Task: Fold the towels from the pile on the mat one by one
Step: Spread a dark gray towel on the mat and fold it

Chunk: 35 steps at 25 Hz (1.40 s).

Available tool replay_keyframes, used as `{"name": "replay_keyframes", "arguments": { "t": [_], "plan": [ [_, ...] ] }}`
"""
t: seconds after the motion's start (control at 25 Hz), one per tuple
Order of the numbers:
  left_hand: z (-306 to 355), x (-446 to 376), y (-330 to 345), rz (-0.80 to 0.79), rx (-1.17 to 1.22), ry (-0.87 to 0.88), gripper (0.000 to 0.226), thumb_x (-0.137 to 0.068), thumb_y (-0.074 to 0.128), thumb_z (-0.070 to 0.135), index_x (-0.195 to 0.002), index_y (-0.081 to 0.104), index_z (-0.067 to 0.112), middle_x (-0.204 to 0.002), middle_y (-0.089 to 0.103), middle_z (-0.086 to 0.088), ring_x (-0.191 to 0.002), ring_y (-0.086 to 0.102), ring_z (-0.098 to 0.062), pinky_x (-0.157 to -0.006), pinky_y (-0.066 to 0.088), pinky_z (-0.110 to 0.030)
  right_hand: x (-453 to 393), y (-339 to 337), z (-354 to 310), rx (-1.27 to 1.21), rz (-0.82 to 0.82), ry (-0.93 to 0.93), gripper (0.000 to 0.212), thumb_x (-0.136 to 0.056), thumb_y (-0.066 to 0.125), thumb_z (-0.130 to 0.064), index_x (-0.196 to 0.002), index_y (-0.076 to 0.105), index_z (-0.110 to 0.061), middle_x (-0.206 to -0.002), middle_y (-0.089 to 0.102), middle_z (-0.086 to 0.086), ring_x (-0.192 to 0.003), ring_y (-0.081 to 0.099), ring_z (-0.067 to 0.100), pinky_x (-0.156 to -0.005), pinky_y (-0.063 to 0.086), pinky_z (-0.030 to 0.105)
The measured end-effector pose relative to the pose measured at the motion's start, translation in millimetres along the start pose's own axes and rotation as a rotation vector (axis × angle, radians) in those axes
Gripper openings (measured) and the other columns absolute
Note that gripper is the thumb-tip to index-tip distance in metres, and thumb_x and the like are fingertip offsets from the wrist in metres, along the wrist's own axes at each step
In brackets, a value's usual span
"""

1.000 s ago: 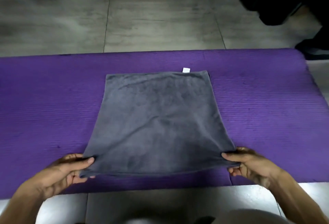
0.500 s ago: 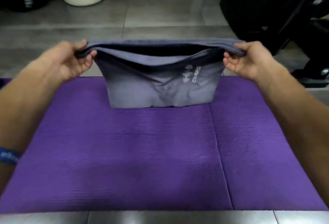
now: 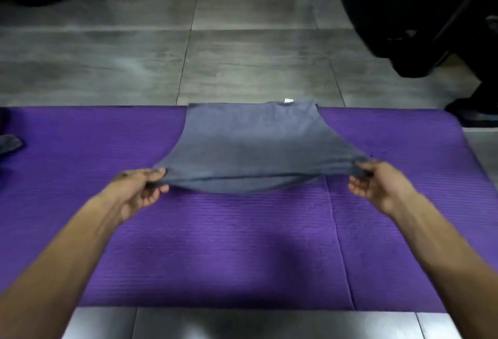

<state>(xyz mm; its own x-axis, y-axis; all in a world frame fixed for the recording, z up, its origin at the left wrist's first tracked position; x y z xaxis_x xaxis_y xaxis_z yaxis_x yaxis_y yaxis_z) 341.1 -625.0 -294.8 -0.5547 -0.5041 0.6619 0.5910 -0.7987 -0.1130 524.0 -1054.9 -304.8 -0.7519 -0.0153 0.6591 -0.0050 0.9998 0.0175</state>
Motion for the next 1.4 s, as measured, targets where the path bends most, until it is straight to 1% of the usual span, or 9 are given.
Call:
{"name": "replay_keyframes", "arguments": {
  "t": [0.28, 0.56, 0.72, 0.88, 0.96, 1.04, 1.12, 1.2, 1.4],
  "plan": [
    [-163, 40, -35, -0.104, -0.224, -0.325, 0.019, -0.086, 0.068, 0.007, -0.106, 0.067, 0.006, -0.088, 0.072, -0.004, -0.065, 0.072, -0.020, -0.053, 0.053, -0.018, 32, -70, 174, 0.252, 0.133, 0.257, 0.017, -0.094, 0.059, -0.004, -0.111, 0.058, -0.007, -0.078, 0.060, 0.010, -0.056, 0.062, 0.021, -0.049, 0.053, 0.031],
    [-156, 81, -57, -0.366, -0.432, -0.505, 0.028, -0.075, 0.073, 0.018, -0.093, 0.066, -0.002, -0.069, 0.063, -0.018, -0.054, 0.059, -0.020, -0.041, 0.038, -0.019, 92, -95, 179, 0.152, -0.051, 0.465, 0.030, -0.077, 0.071, -0.011, -0.106, 0.065, -0.004, -0.088, 0.067, 0.015, -0.071, 0.065, 0.029, -0.060, 0.058, 0.034],
    [-118, 51, -48, -0.150, -0.094, -0.467, 0.013, -0.082, 0.061, 0.020, -0.088, 0.063, 0.009, -0.066, 0.068, -0.016, -0.042, 0.059, -0.016, -0.035, 0.040, -0.014, 71, -65, 122, -0.029, -0.085, 0.430, 0.021, -0.068, 0.066, -0.020, -0.086, 0.057, -0.014, -0.065, 0.067, 0.014, -0.053, 0.067, 0.022, -0.053, 0.058, 0.032],
    [-75, 1, -6, -0.056, 0.344, -0.298, 0.027, -0.102, 0.038, 0.035, -0.099, 0.056, 0.014, -0.101, 0.071, -0.014, -0.065, 0.072, -0.020, -0.054, 0.057, -0.024, 7, -17, 68, -0.202, -0.082, 0.301, 0.058, -0.040, 0.090, -0.020, -0.086, 0.056, -0.013, -0.075, 0.073, 0.014, -0.065, 0.073, 0.026, -0.056, 0.061, 0.037],
    [-70, -11, 15, -0.040, 0.439, -0.201, 0.041, -0.101, 0.034, 0.049, -0.111, 0.052, 0.013, -0.109, 0.069, -0.016, -0.090, 0.069, -0.029, -0.081, 0.056, -0.037, -12, 4, 63, -0.299, -0.090, 0.204, 0.025, -0.079, 0.072, -0.024, -0.094, 0.055, -0.013, -0.091, 0.073, 0.013, -0.078, 0.073, 0.029, -0.060, 0.062, 0.038],
    [-77, -12, 23, -0.032, -0.123, 0.119, 0.038, -0.094, 0.052, 0.049, -0.115, 0.055, 0.018, -0.106, 0.066, -0.010, -0.101, 0.063, -0.030, -0.091, 0.048, -0.039, -21, 11, 75, -0.088, 0.003, -0.010, 0.006, -0.096, 0.055, -0.018, -0.100, 0.058, -0.016, -0.098, 0.069, 0.007, -0.089, 0.067, 0.028, -0.067, 0.058, 0.036],
    [-111, -14, 30, -0.042, -0.861, 0.461, 0.038, -0.074, 0.077, 0.028, -0.109, 0.064, 0.018, -0.105, 0.067, -0.005, -0.100, 0.065, -0.030, -0.087, 0.053, -0.036, -16, 7, 97, 0.531, 0.085, -0.470, 0.014, -0.086, 0.067, -0.008, -0.094, 0.064, -0.019, -0.092, 0.069, 0.002, -0.087, 0.066, 0.028, -0.072, 0.053, 0.035],
    [-139, -18, 32, -0.130, -1.218, 0.607, 0.063, -0.048, 0.084, 0.008, -0.106, 0.063, 0.021, -0.108, 0.063, -0.004, -0.092, 0.066, -0.031, -0.073, 0.060, -0.037, -8, 7, 120, 1.218, 0.024, -0.876, 0.033, -0.065, 0.075, -0.013, -0.095, 0.066, -0.022, -0.097, 0.068, -0.003, -0.084, 0.065, 0.026, -0.071, 0.052, 0.038],
    [-131, -18, 45, -0.074, -1.600, 0.708, 0.082, -0.019, 0.082, 0.011, -0.099, 0.066, 0.019, -0.097, 0.060, -0.006, -0.074, 0.062, -0.028, -0.054, 0.057, -0.037, -8, 7, 135, 1.708, 0.068, -0.877, 0.063, -0.043, 0.078, -0.017, -0.103, 0.063, -0.018, -0.105, 0.060, 0.004, -0.082, 0.059, 0.030, -0.068, 0.051, 0.043]
  ]
}}
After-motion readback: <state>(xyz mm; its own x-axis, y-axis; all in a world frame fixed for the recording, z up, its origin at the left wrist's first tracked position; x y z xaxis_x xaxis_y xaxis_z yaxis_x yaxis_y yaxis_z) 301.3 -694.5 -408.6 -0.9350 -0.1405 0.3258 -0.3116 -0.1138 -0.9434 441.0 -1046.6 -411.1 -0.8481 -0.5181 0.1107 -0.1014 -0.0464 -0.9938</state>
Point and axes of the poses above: each hand's wrist, its own x-axis away from the middle knuckle, its own y-axis out of the palm, z = x × y, the point moved 3 cm from there along -x, towards the middle knuckle
